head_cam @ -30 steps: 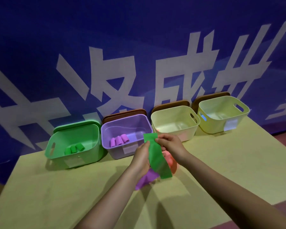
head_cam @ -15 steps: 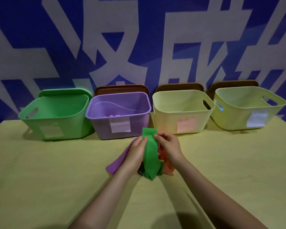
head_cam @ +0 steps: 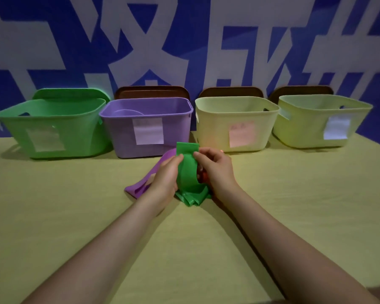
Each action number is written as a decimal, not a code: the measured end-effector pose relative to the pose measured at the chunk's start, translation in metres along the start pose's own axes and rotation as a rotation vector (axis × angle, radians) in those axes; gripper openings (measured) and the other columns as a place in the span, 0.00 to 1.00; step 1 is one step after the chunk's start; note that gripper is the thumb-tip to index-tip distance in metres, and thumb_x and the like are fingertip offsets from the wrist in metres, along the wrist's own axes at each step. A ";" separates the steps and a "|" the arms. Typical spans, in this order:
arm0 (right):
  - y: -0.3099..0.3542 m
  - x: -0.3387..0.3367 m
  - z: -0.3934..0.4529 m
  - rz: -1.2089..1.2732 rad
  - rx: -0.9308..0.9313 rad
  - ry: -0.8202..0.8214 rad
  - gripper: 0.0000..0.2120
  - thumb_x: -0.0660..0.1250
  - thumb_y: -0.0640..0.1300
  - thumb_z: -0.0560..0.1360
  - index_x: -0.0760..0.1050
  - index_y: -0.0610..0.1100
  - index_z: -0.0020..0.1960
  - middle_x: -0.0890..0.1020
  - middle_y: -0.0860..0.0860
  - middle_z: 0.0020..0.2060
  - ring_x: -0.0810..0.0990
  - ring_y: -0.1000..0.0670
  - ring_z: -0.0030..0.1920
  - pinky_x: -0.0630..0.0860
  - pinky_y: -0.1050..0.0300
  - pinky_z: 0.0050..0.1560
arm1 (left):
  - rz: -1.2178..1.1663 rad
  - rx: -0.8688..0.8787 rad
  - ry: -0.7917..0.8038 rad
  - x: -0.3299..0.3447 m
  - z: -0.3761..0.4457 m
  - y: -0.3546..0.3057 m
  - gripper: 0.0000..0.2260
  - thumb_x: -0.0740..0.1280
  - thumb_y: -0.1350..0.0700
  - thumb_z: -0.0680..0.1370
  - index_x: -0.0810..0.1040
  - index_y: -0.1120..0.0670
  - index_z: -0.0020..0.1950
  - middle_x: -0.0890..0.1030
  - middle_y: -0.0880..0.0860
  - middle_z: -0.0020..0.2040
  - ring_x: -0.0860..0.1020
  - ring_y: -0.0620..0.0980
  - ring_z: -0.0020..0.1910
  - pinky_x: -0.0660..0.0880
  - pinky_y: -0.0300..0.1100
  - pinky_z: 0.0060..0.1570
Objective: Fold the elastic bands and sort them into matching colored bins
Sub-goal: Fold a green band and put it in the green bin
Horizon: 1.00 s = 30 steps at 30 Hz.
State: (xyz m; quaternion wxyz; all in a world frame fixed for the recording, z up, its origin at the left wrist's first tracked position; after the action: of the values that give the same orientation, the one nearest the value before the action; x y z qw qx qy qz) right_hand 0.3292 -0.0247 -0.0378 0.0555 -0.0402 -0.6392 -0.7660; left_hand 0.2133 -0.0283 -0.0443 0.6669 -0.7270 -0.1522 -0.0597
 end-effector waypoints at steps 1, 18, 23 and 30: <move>0.000 -0.001 -0.003 0.015 0.001 -0.015 0.04 0.68 0.39 0.76 0.80 0.47 0.44 0.77 0.55 0.25 0.73 0.56 0.24 0.69 0.64 0.25 | 0.023 -0.002 0.012 0.001 -0.005 0.001 0.12 0.57 0.57 0.82 0.77 0.59 0.60 0.82 0.62 0.52 0.81 0.58 0.51 0.78 0.54 0.54; 0.025 -0.009 -0.008 -0.043 -0.182 0.069 0.08 0.64 0.33 0.77 0.80 0.43 0.46 0.81 0.51 0.34 0.79 0.59 0.32 0.76 0.67 0.33 | 0.043 0.062 -0.026 0.004 -0.006 -0.007 0.09 0.60 0.57 0.81 0.79 0.57 0.49 0.82 0.63 0.49 0.80 0.62 0.52 0.74 0.59 0.60; 0.024 -0.017 0.000 -0.365 -0.360 0.133 0.12 0.64 0.35 0.77 0.80 0.50 0.46 0.83 0.54 0.43 0.81 0.58 0.43 0.79 0.63 0.44 | -0.095 -0.059 0.003 0.006 -0.009 -0.006 0.15 0.57 0.55 0.81 0.77 0.62 0.59 0.80 0.66 0.56 0.79 0.62 0.54 0.77 0.54 0.54; 0.023 -0.018 0.002 -0.439 -0.377 0.216 0.12 0.64 0.37 0.78 0.81 0.52 0.45 0.83 0.56 0.41 0.82 0.57 0.45 0.79 0.60 0.47 | -0.195 -0.052 0.078 0.003 -0.010 -0.007 0.14 0.54 0.59 0.80 0.76 0.62 0.59 0.80 0.61 0.46 0.79 0.56 0.43 0.77 0.47 0.41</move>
State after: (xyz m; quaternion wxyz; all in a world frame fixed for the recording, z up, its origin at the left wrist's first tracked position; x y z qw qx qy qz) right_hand 0.3504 -0.0259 -0.0176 -0.0523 0.1707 -0.4699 -0.8645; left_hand 0.2153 -0.0373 -0.0361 0.6444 -0.7228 -0.1947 -0.1563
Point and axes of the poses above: each hand's wrist, its own z-axis towards the middle knuckle, its own x-axis out of the palm, y = z × x, the point moved 2 cm from there along z, towards the middle knuckle
